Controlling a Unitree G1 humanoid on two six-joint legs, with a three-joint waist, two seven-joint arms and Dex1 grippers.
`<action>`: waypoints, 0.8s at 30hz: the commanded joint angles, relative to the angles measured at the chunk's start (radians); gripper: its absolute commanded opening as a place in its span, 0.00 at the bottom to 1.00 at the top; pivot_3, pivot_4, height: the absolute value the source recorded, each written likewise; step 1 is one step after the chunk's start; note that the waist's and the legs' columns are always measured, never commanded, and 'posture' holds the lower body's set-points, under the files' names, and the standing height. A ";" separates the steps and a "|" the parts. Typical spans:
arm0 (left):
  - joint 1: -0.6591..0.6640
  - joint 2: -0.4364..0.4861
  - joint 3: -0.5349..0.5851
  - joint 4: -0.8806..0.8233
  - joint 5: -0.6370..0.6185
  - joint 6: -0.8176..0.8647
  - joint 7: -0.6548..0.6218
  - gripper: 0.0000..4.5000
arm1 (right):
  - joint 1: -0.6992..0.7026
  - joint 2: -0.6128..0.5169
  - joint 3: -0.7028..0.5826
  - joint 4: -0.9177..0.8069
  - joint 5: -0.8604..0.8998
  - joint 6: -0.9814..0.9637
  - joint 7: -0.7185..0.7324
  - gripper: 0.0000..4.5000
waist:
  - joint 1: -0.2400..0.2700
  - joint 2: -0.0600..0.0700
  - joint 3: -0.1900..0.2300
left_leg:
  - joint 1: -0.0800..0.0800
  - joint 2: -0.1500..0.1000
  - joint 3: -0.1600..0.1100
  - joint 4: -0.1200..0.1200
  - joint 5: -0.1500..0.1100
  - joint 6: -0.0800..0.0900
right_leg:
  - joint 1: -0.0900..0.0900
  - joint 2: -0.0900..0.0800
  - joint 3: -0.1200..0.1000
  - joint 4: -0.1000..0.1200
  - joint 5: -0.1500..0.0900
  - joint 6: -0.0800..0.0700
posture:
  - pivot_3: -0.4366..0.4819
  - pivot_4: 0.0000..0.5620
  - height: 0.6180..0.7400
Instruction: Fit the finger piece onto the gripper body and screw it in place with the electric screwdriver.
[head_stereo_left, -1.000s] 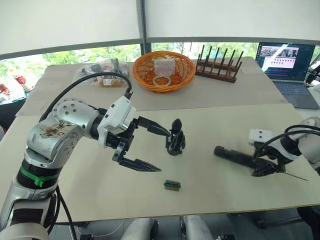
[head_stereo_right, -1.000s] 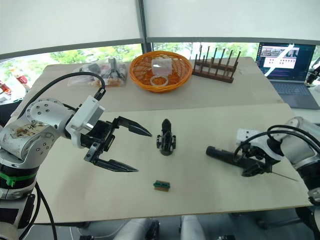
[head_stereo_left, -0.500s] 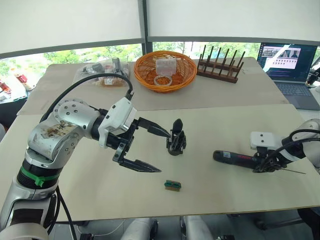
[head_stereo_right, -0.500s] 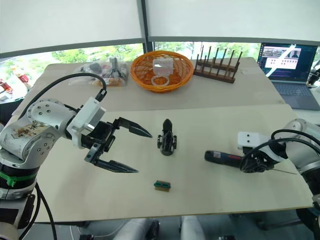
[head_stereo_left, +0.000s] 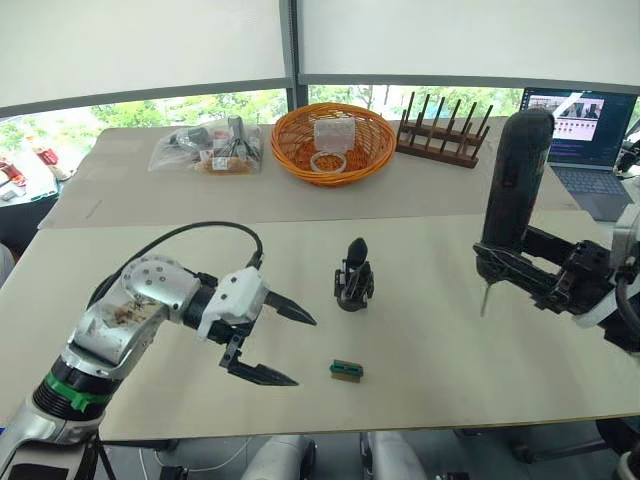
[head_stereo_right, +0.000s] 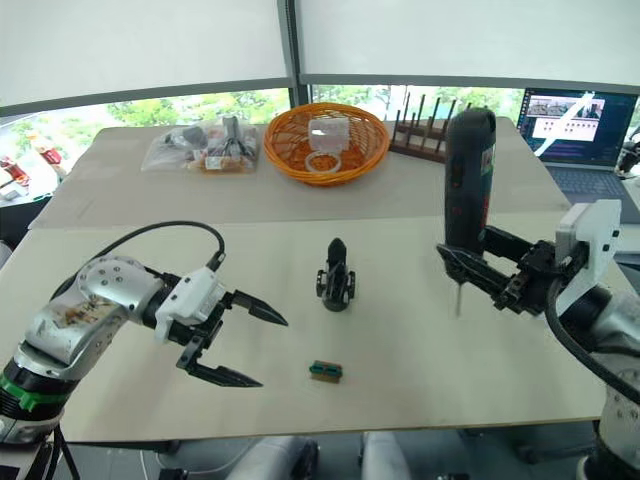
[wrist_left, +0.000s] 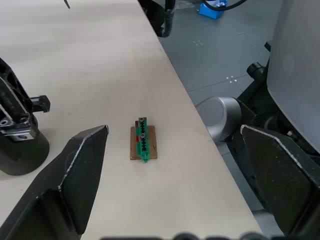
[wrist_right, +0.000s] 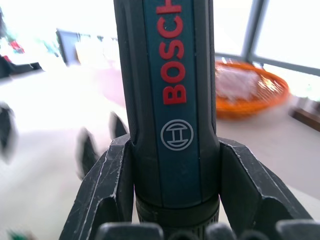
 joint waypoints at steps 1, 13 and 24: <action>0.021 -0.006 -0.010 0.025 0.037 -0.079 -0.011 1.00 | 0.031 0.020 0.111 -0.121 0.132 -0.039 -0.026 0.44 | -0.003 0.000 0.000 | 0.000 0.000 0.000 0.000 0.000 0.000 | 0.000 0.000 0.000 0.000 0.000 0.000 | 0.48 0.27 1.00; 0.126 -0.114 -0.071 0.131 0.187 -0.339 0.067 1.00 | 0.033 0.096 0.529 -0.038 -0.022 -0.336 0.029 0.44 | -0.006 -0.001 0.000 | 0.004 -0.001 0.000 0.000 0.000 0.001 | 0.005 0.000 -0.005 -0.002 0.000 0.000 | 0.48 0.27 1.00; 0.135 -0.167 -0.073 0.228 0.228 -0.391 0.139 1.00 | 0.018 0.091 0.621 -0.001 -0.041 -0.398 -0.012 0.44 | -0.007 -0.001 0.000 | 0.004 -0.001 0.000 0.000 0.000 0.001 | 0.003 0.000 -0.006 -0.001 0.000 0.000 | 0.48 0.27 1.00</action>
